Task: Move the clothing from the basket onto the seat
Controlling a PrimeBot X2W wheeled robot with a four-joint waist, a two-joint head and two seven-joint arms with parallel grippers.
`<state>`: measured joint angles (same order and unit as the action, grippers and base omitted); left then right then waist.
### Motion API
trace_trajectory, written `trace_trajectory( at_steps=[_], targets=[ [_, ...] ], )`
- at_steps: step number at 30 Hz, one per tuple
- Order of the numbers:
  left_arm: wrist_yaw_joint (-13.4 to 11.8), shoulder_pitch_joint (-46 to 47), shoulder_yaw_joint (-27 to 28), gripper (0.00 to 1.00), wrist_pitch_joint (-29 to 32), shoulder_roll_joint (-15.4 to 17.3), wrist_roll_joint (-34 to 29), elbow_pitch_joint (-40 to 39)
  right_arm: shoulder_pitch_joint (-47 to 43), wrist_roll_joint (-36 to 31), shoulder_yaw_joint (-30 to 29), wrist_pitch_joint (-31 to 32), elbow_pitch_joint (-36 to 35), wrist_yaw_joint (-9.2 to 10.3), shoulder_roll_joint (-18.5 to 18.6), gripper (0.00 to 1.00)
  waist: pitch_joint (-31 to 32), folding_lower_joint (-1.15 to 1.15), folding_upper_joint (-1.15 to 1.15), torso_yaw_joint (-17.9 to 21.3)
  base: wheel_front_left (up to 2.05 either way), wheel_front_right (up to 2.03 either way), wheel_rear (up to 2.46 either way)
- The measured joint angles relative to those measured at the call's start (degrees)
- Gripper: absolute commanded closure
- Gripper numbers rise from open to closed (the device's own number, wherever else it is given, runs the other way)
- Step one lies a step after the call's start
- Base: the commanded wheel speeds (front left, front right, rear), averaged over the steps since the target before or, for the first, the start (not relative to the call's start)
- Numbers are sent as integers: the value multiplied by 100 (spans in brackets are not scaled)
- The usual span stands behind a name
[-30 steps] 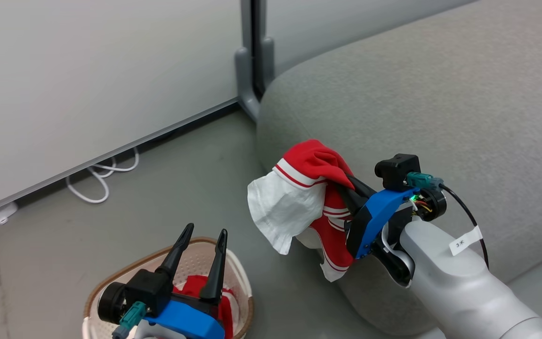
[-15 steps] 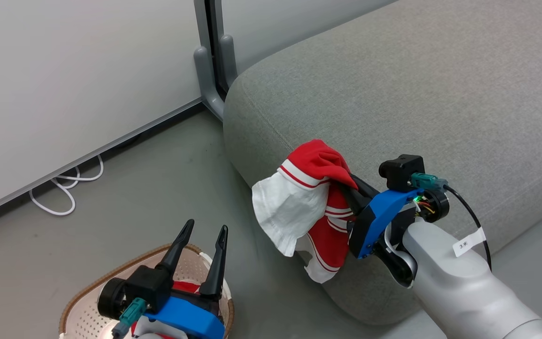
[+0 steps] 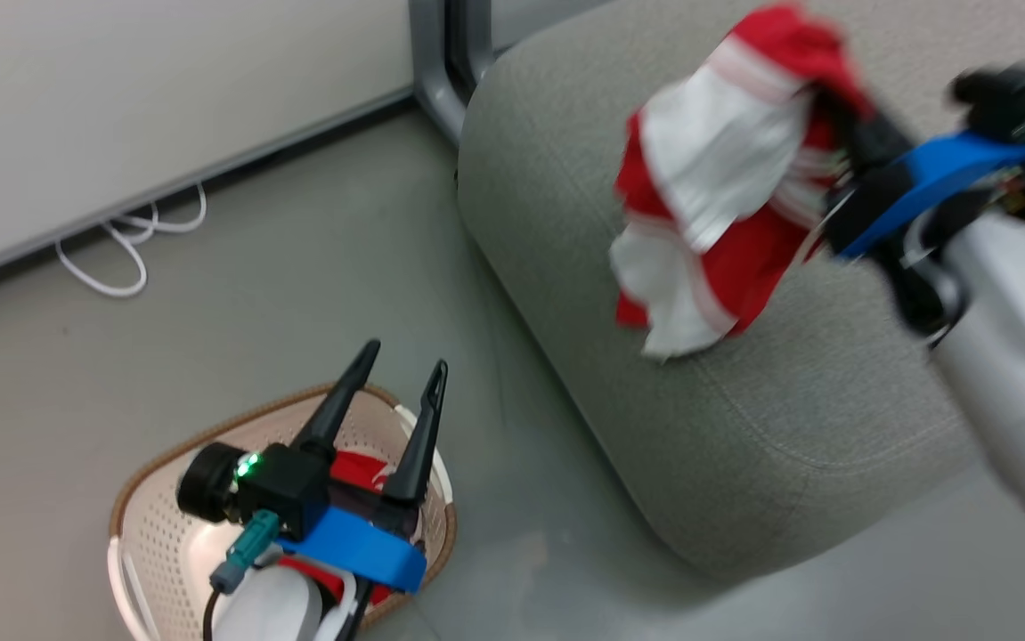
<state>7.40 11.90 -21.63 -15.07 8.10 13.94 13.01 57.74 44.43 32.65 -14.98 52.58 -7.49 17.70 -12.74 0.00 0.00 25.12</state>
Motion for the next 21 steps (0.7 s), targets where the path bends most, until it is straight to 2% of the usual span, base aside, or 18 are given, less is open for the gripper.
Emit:
trace_trajectory(
  at_steps=[8, 10, 11, 19, 21],
  targets=[
    [0, 697, -178, 0, 0, 476, -146, -560, 895, -204, -1123, 0, 53, 0, 1014, 100, -1050, 0, 0, -307, 0, 0, 0],
    [0, 771, -176, 0, 0, 538, -171, -635, 957, -257, -1298, 0, 56, 0, 1118, 100, -1195, 1, 0, -344, 0, 0, 0],
    [0, 943, -211, 0, 0, 642, -204, -771, 1006, -350, -1641, -1, 77, 1, 1274, 100, -1490, 1, 0, -420, 0, 0, 0],
    [0, 1605, -508, 0, 0, 913, -294, -1140, 566, -616, -2920, -1, 291, 0, 1423, 100, -2566, 1, 0, -779, 0, 0, 0],
    [0, 1652, -525, 0, 0, 927, -296, -1166, 502, -687, -3041, -1, 314, 0, 1412, 100, -2672, 2, 0, -826, 0, 0, 0]
  ],
)
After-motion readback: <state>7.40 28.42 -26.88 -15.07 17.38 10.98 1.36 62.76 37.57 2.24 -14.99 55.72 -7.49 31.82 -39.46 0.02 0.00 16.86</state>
